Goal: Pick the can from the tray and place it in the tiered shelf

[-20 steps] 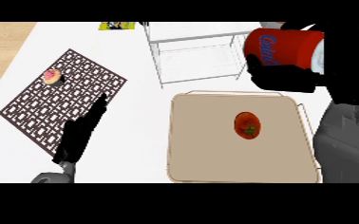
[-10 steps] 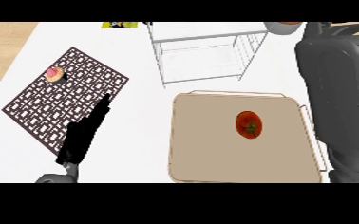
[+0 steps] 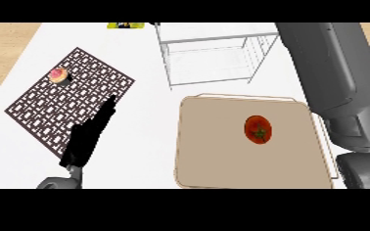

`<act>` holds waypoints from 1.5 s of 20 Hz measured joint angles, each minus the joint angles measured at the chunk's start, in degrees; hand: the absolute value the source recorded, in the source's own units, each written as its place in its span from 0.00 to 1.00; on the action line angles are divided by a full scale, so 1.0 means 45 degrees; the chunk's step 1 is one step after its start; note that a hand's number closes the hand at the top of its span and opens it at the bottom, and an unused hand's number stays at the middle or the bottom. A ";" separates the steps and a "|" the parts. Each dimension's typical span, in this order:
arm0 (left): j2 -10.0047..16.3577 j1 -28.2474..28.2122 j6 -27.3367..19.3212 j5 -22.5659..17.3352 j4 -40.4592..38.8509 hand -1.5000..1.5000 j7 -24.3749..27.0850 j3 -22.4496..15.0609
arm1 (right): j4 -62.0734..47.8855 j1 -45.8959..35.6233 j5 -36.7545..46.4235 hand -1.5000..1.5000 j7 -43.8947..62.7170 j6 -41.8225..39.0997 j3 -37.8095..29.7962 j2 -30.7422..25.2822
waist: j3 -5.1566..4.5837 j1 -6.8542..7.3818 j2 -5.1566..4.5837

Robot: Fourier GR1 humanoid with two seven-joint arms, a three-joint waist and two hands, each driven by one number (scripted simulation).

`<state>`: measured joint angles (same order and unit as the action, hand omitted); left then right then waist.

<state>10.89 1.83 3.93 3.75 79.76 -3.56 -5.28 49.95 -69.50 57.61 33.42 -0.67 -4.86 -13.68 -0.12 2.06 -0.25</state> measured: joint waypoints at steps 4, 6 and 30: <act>-0.0020 0.0135 0.0047 0.0060 -0.0106 0.50 0.0009 0.0000 | -0.1742 -0.0576 0.0267 1.00 -0.0687 0.0775 -0.0147 0.0013 | -0.0057 0.0048 0.0110; 0.0033 0.0242 0.0111 0.0060 -0.0193 0.50 0.0020 0.0041 | -0.2445 -0.0919 0.0339 1.00 -0.0869 0.0852 -0.0255 -0.0041 | -0.0072 0.0103 0.0127; -0.0002 0.0191 0.0116 0.0020 -0.0258 0.50 -0.0006 0.0273 | -0.2480 -0.0723 -0.6188 0.00 -0.5413 0.6841 -0.7253 0.0893 | -0.0034 -0.0044 0.0033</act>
<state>10.88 2.69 4.45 3.84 78.60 -3.58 -4.05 38.79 -72.76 29.76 9.06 30.11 -37.50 -9.66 -0.27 1.86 -0.10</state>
